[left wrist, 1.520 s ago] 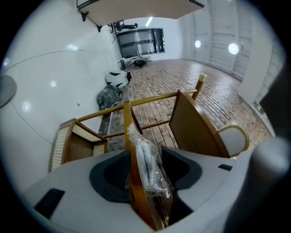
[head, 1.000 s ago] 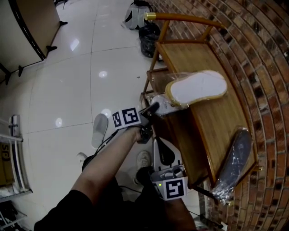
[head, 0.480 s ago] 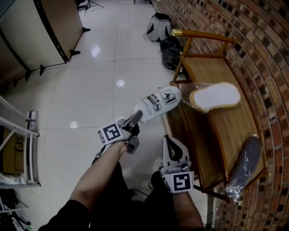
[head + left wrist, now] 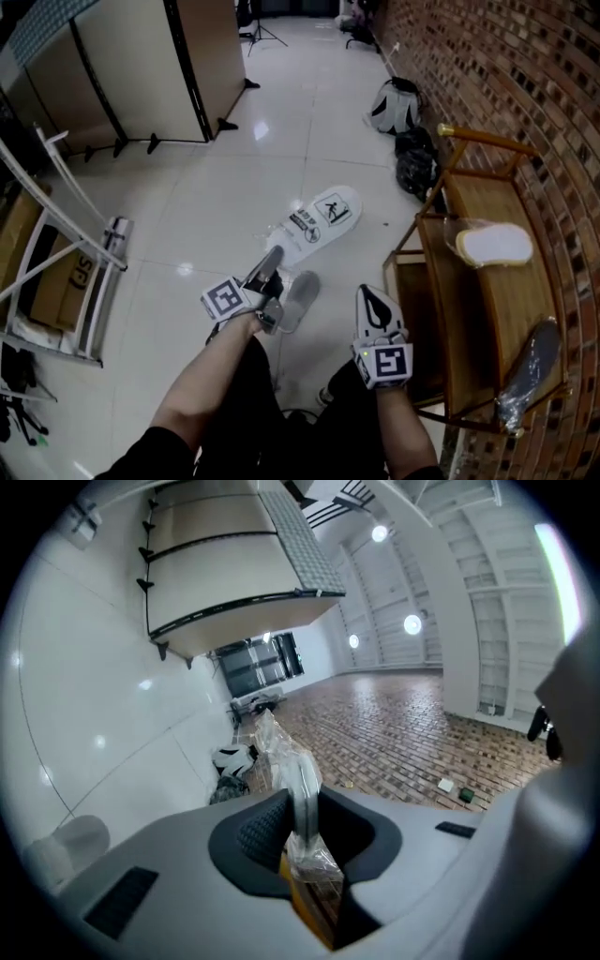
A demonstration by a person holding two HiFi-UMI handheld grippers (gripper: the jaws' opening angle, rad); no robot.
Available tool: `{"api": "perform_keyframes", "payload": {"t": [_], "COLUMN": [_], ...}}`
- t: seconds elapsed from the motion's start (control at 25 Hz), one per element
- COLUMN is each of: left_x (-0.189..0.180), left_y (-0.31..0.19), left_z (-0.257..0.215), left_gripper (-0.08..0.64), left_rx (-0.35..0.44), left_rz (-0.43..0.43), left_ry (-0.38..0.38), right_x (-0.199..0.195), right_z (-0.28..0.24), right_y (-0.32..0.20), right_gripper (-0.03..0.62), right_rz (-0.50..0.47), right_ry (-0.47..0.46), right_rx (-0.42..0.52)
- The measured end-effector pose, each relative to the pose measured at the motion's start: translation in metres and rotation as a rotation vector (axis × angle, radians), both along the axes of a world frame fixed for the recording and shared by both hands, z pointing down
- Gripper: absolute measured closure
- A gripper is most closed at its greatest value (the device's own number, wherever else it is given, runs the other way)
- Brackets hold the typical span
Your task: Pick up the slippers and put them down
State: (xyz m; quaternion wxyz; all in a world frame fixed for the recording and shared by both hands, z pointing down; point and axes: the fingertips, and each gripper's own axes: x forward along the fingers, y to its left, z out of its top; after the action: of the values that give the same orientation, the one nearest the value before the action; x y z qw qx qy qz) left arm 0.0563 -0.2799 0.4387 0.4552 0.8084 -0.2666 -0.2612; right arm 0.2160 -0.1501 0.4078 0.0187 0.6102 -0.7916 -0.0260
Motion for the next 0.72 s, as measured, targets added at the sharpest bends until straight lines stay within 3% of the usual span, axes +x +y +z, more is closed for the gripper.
{"api": "perform_keyframes", "payload": {"t": [0.08, 0.2, 0.52, 0.72], "left_x": [-0.030, -0.071, -0.118, -0.134], "left_y": [-0.002, -0.010, -0.056, -0.086], "left_z": [-0.004, 0.007, 0.059, 0.103], "left_gripper": [0.488, 0.488, 0.488, 0.488], "left_rx": [0.000, -0.004, -0.077, -0.128], "left_rz": [-0.041, -0.115, -0.211, -0.257], "left_ry": [0.065, 0.059, 0.032, 0.042], "right_x": [-0.016, -0.033, -0.094, -0.109], "right_z": [0.002, 0.010, 0.008, 0.038], "right_y": [-0.007, -0.022, -0.102, -0.152], "right_gripper": [0.583, 0.583, 0.583, 0.583], "right_rz": [-0.029, -0.051, -0.165, -0.205], "right_ry": [-0.003, -0.020, -0.006, -0.003], "right_rx": [-0.021, -0.045, -0.017, -0.077]}}
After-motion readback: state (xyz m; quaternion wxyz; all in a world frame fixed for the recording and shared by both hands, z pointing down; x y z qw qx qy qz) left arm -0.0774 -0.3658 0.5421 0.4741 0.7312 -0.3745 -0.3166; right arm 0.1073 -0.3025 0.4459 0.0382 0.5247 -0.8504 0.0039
